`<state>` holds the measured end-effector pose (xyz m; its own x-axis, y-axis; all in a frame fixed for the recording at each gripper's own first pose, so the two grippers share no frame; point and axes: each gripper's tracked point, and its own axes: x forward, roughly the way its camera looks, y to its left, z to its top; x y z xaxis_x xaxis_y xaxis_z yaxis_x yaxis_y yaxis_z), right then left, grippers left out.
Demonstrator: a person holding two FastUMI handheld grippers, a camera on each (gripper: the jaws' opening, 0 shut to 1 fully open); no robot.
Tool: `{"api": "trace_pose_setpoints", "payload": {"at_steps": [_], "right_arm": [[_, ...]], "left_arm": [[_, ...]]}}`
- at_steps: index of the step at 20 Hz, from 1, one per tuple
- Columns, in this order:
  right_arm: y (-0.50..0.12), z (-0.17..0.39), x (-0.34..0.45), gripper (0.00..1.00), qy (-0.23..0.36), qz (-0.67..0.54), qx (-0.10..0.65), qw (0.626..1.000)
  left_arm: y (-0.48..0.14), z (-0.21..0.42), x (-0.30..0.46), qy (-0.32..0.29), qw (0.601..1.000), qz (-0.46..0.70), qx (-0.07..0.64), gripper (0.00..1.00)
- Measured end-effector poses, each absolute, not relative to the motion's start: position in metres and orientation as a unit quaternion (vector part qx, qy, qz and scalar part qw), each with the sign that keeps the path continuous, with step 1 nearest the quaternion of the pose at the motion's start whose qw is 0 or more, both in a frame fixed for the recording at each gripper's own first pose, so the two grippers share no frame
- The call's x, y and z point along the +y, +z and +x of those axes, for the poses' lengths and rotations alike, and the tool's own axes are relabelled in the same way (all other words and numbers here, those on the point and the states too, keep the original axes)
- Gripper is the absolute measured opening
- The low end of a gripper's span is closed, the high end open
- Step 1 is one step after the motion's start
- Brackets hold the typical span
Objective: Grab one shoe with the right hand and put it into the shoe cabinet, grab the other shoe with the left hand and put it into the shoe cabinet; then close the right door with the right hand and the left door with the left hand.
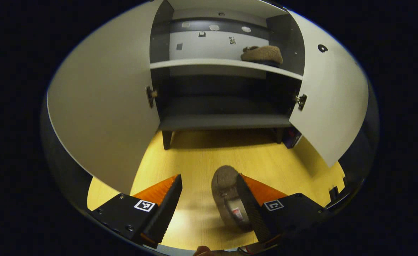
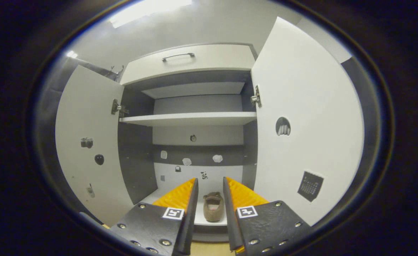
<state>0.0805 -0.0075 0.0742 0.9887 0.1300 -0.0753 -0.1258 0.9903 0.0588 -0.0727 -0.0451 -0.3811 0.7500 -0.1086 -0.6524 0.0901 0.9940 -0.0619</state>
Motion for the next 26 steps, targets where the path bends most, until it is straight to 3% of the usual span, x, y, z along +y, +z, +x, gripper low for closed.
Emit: {"api": "trace_pose_setpoints", "payload": {"at_steps": [8,9,12,17,18,19,20,21,22,23,25,26], "right_arm": [[0.102,0.059,-0.03,0.36,0.049,0.03,0.016,0.998],[0.105,0.058,-0.033,0.45,0.047,0.03,0.013,0.998],[0.107,0.052,-0.035,0.46,0.046,0.03,0.014,0.998],[0.112,0.047,-0.037,0.58,0.044,0.023,0.006,0.999],[0.113,0.047,-0.039,0.64,0.042,0.024,0.005,0.999],[0.113,0.047,-0.041,0.64,0.04,0.023,0.003,0.999],[0.114,0.046,-0.042,0.64,0.038,0.023,0.001,0.999],[0.115,0.045,-0.042,0.64,0.037,0.023,0.0,0.999],[0.116,0.045,-0.043,0.64,0.036,0.022,-0.001,0.999],[0.117,0.044,-0.046,0.64,0.034,0.021,-0.003,0.999],[0.117,0.044,-0.049,0.64,0.03,0.019,-0.004,0.999],[0.118,0.042,-0.05,0.64,0.03,0.02,-0.005,0.999]], "left_arm": [[-0.471,-0.095,-0.057,-0.069,0.898,-0.022,0.433,0.97],[-0.481,-0.096,-0.055,-0.065,0.894,-0.026,0.442,0.97],[-0.502,-0.092,-0.054,-0.049,0.888,-0.046,0.456,0.94],[-0.504,-0.087,-0.054,-0.039,0.885,-0.109,0.452,0.89],[-0.498,-0.085,-0.053,-0.045,0.885,-0.117,0.448,0.85],[-0.493,-0.081,-0.05,-0.052,0.885,-0.121,0.446,0.79],[-0.487,-0.077,-0.049,-0.057,0.885,-0.122,0.446,0.64],[-0.478,-0.075,-0.045,-0.055,0.886,-0.118,0.445,0.57],[-0.471,-0.073,-0.04,-0.052,0.885,-0.113,0.448,0.41],[-0.468,-0.072,-0.039,-0.043,0.886,-0.109,0.449,0.39],[-0.464,-0.06,-0.03,-0.019,0.89,-0.104,0.443,0.23],[-0.467,-0.058,-0.027,-0.021,0.89,-0.098,0.446,0.05]]}}
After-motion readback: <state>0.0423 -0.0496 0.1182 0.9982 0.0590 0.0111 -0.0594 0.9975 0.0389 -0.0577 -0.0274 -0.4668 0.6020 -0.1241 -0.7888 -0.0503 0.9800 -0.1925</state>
